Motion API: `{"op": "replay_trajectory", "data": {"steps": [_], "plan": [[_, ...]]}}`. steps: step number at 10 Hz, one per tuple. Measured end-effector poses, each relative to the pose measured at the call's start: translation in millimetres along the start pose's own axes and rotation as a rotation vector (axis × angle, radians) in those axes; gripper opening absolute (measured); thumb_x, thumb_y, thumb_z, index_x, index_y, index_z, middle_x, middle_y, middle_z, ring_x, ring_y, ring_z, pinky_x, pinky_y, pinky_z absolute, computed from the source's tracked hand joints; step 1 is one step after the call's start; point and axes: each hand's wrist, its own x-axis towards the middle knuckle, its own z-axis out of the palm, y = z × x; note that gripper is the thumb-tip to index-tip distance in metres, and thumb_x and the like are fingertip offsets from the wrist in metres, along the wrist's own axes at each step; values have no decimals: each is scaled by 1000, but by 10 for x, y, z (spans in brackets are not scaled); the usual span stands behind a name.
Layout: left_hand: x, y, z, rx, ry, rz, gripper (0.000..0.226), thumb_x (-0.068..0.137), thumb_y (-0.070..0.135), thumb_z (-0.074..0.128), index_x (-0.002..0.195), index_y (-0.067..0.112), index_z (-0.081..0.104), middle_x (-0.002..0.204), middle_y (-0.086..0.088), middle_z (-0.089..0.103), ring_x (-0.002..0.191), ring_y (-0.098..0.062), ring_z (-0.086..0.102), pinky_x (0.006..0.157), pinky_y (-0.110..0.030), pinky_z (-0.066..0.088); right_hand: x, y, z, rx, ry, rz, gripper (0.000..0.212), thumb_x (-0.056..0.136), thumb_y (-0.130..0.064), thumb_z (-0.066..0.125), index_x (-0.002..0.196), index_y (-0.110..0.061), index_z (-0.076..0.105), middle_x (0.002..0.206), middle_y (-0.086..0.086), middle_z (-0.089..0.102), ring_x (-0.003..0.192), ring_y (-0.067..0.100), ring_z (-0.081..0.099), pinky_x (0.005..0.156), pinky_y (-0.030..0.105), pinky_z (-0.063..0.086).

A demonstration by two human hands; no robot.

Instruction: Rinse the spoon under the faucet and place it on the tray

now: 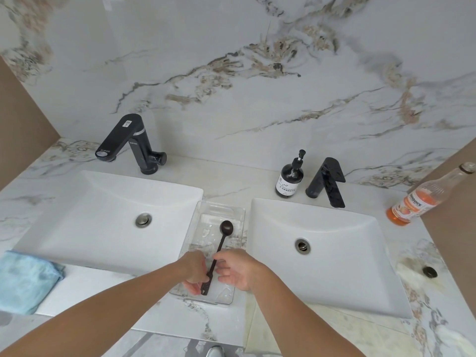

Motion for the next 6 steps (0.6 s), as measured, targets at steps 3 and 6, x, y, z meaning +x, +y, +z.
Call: {"op": "replay_trajectory", "data": {"steps": [3,6], "plan": [[-33,142,-60,201,-93,-105,25,97,31,53,105,7,52,101,4,80,91,-17,77,92,-25,55,-133,-98,-60,-55,-40,-3,58,92,-19,67,143,-2,46,147,20,49,132,27,52,107,38,47],[-223,867,-279,406,28,-43,47,100,31,43,129,-5,50,85,-16,67,62,-27,71,75,-39,64,-476,-462,-396,-388,-10,-97,36,98,-21,49,129,-7,60,123,13,70,100,29,69,86,35,55]]}}
